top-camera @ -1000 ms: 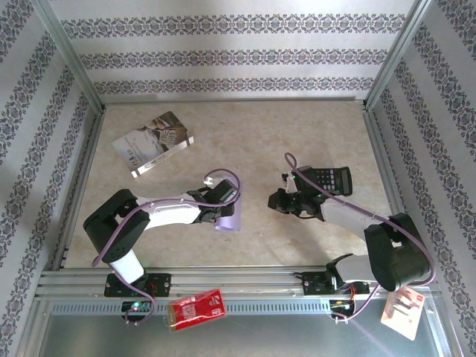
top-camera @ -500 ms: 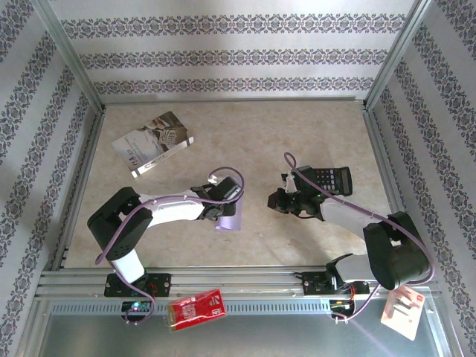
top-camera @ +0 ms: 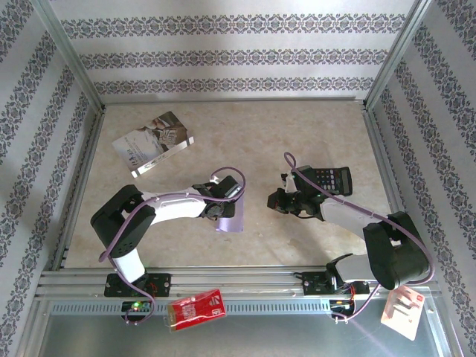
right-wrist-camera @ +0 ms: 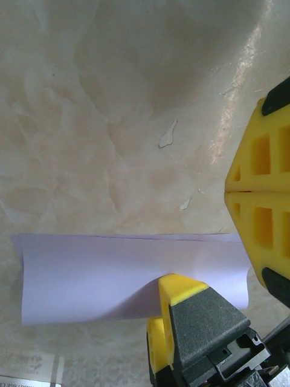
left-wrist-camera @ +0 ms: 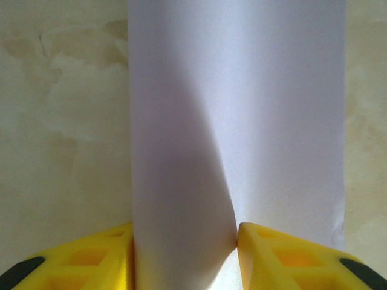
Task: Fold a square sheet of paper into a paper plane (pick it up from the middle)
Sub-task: First fold the square sheet of paper in half at the center of the table.
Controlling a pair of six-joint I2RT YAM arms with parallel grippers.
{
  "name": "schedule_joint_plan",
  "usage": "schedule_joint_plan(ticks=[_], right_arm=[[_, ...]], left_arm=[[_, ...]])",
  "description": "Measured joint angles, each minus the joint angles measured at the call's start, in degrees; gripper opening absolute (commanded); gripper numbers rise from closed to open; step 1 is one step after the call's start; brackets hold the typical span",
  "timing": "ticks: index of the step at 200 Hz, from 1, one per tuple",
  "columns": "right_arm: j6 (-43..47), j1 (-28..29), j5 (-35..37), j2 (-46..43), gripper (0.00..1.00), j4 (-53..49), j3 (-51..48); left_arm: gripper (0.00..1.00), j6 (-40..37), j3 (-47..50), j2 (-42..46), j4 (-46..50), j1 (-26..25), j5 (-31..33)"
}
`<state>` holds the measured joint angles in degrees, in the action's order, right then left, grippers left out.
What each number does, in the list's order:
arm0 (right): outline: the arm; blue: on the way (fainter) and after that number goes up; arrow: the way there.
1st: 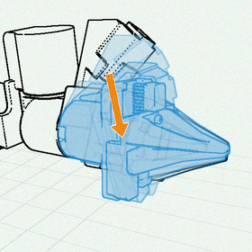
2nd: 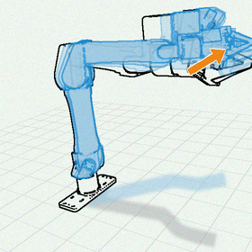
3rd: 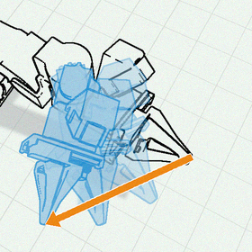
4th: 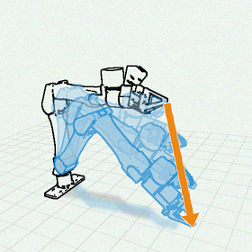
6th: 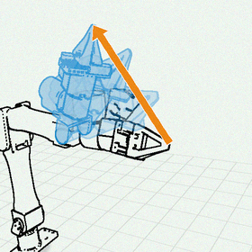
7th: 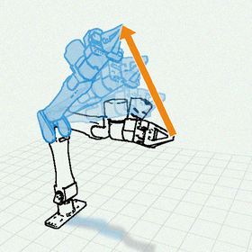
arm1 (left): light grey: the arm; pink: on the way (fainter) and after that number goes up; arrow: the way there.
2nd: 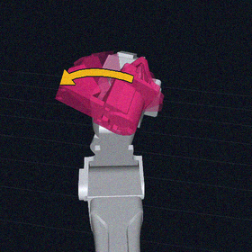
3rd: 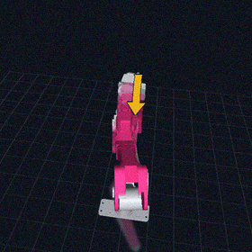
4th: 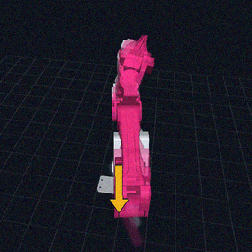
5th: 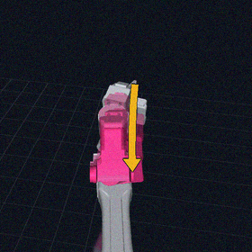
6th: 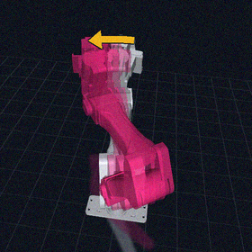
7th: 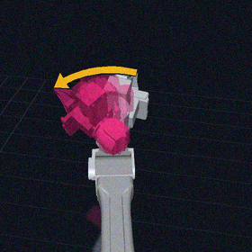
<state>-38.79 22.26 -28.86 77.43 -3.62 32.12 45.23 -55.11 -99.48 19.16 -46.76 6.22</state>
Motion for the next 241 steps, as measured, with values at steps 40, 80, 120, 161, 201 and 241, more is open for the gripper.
schedule_joint_plan(ticks=[40,80,120,161,201,241], right_arm=[[0.0,0.0,-0.2,0.0,0.08,0.0,0.0],[0.0,0.1,-0.2,0.0,0.07,0.0,0.0],[0.0,0.1,-0.2,0.0,0.09,0.0,0.0],[0.0,0.5,-0.2,0.0,0.10,0.0,0.0],[0.0,0.8,-0.2,0.0,0.10,0.0,0.0],[0.0,0.8,-0.4,0.3,0.10,0.0,0.0]], left_arm=[[0.45,0.4,0.0,0.0,0.0,0.0,0.0],[0.46,2.9,0.1,0.0,-0.3,0.0,0.0],[0.46,4.6,0.1,0.0,-0.4,0.0,0.1],[0.46,5.9,0.1,-0.1,-0.5,0.0,0.3],[0.47,6.9,0.1,-0.2,-0.7,0.0,0.7],[0.48,7.6,0.1,-0.3,-0.7,-0.1,0.9]])
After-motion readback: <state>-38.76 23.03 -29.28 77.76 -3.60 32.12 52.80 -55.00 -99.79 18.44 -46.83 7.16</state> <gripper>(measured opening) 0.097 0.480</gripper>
